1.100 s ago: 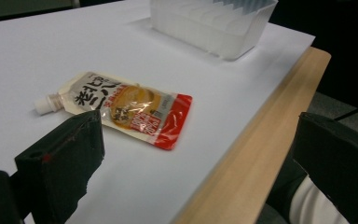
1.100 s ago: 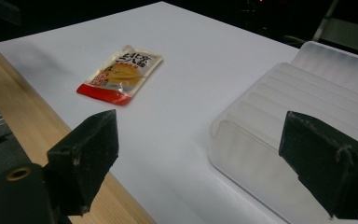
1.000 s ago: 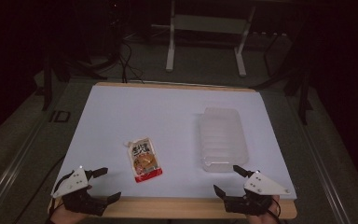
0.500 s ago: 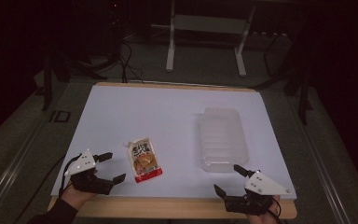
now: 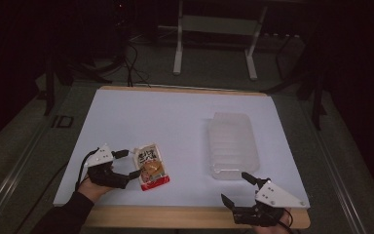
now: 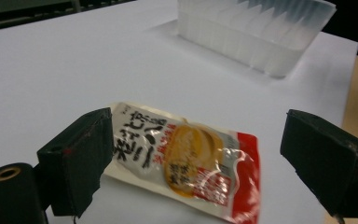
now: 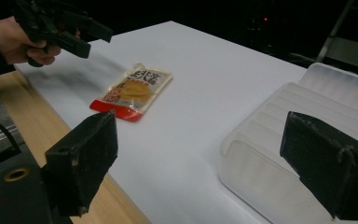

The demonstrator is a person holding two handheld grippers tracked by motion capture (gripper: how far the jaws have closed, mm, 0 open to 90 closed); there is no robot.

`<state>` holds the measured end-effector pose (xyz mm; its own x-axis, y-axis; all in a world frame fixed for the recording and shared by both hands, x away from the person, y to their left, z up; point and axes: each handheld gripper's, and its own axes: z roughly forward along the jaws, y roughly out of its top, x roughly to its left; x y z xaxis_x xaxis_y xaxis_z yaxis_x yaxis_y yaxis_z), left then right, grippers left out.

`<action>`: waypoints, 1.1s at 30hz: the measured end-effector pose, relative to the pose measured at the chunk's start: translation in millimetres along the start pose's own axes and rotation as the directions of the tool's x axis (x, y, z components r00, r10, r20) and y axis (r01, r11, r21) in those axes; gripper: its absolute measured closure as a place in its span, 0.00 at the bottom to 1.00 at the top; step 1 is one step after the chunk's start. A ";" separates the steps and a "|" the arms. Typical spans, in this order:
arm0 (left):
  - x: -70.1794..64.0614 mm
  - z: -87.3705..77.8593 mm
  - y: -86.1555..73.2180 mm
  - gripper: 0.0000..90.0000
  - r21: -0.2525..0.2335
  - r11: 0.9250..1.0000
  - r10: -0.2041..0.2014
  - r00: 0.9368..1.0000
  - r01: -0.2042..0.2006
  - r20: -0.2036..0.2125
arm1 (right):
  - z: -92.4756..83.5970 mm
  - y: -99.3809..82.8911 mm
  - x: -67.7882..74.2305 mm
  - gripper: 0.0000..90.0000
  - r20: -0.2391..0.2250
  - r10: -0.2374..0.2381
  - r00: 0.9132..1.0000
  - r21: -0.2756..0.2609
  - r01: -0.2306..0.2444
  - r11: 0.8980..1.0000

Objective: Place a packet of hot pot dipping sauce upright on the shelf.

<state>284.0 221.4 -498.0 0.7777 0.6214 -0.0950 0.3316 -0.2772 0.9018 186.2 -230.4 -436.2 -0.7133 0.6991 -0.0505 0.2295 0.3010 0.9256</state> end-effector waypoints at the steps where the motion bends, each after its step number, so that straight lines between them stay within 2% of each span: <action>1: 2.8 2.0 0.7 0.13 -0.001 1.000 -0.006 1.000 0.006 0.003 | 0.1 0.2 -0.1 0.12 -0.003 0.000 1.000 0.001 0.000 1.000; 6: 18.1 12.6 3.5 0.16 0.007 1.000 -0.018 1.000 0.018 -0.017 | 0.1 -0.2 -0.8 0.12 0.005 0.012 1.000 0.007 -0.012 1.000; 8: 18.1 12.6 3.5 0.16 0.007 1.000 -0.018 1.000 0.018 -0.017 | 0.3 -0.3 -1.1 0.12 0.004 0.008 1.000 0.010 -0.008 1.000; 9: 27.3 19.6 6.1 0.16 0.020 1.000 -0.020 1.000 0.020 -0.018 | 0.9 -0.7 -1.2 0.13 0.003 0.006 1.000 0.016 -0.006 1.000; 12: 36.0 26.7 7.7 0.16 0.029 0.999 -0.028 1.000 0.028 -0.009 | 0.9 -0.8 -0.3 0.13 0.000 0.006 1.000 0.023 -0.006 1.000; 20: 50.8 46.3 5.8 0.17 0.074 0.997 -0.023 0.999 0.026 -0.037 | 0.9 -1.9 -1.0 0.13 -0.007 0.009 1.000 0.026 -0.008 1.000; 22: 52.9 50.3 4.9 0.21 0.085 0.996 0.003 0.999 0.000 -0.039 | 1.0 -2.0 -1.0 0.13 -0.011 0.008 1.000 0.030 -0.008 1.000; 28: 62.9 62.4 5.2 0.28 0.133 0.991 0.002 1.000 0.000 -0.015 | 2.2 -2.6 -0.9 0.13 -0.021 0.007 1.000 0.036 -0.006 0.999; 31: 67.0 67.1 4.7 0.33 0.147 0.989 0.014 1.000 -0.010 -0.025 | 3.2 -3.0 -1.0 0.15 -0.023 0.005 1.000 0.041 -0.004 0.999; 33: 69.9 71.0 3.5 0.34 0.163 0.987 0.006 1.000 -0.002 -0.019 | 3.7 -3.5 -1.1 0.15 -0.027 0.009 1.000 0.048 -0.008 0.999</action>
<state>377.5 211.9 -531.4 0.7690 0.6340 -0.0818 0.4125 -0.3945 0.8211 188.7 -229.9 -440.7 -0.7288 0.6840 -0.0322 0.2662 0.3262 0.9070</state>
